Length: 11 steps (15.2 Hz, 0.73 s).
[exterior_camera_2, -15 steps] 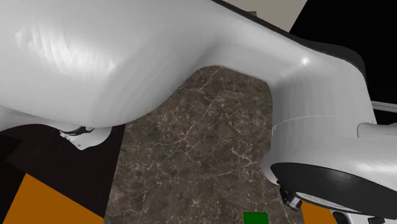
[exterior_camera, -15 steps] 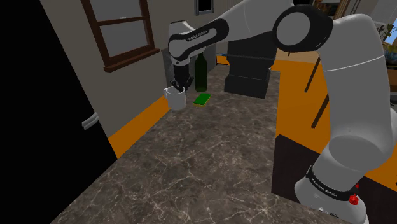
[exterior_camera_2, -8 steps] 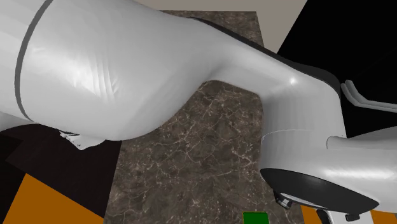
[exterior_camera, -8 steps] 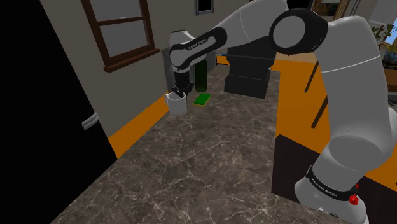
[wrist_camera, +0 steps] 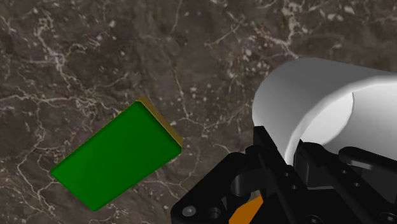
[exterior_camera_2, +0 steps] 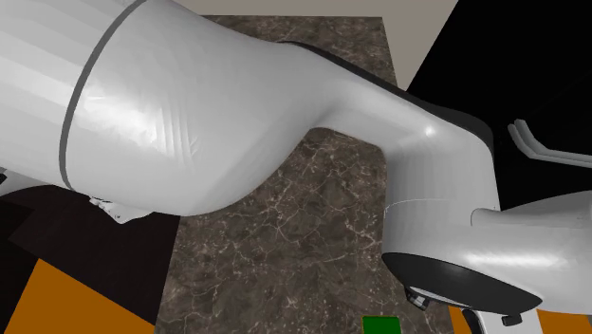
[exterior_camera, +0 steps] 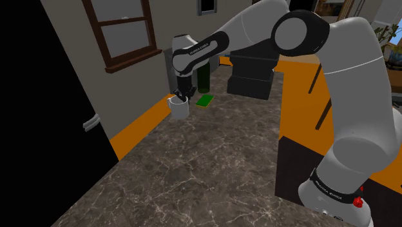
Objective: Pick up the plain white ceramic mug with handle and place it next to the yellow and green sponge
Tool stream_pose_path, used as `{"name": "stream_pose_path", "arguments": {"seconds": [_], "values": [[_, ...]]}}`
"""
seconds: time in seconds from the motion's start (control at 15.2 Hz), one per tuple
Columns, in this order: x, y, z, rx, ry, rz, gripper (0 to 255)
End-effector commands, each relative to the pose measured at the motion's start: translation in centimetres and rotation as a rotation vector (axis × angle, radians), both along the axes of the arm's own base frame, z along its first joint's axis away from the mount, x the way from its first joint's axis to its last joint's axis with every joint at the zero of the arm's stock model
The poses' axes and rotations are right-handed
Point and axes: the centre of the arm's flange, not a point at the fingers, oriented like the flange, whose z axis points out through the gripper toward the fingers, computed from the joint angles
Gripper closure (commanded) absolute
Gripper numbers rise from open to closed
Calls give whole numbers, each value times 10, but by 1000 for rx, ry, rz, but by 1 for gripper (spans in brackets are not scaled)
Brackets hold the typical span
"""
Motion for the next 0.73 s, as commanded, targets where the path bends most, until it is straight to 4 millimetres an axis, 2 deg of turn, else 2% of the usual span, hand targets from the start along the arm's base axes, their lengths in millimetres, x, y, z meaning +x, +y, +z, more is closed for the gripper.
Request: {"name": "stream_pose_path", "arguments": {"seconds": [0.0, 0.07, 0.13, 0.46, 0.66], "values": [[0, 0, 0, 0, -1, 0, 255], [0, 0, 0, 0, -1, 0, 255], [0, 0, 0, 0, -1, 0, 0], [0, 0, 0, 0, -1, 0, 0], [0, 0, 40, 0, -1, 0, 0]]}}
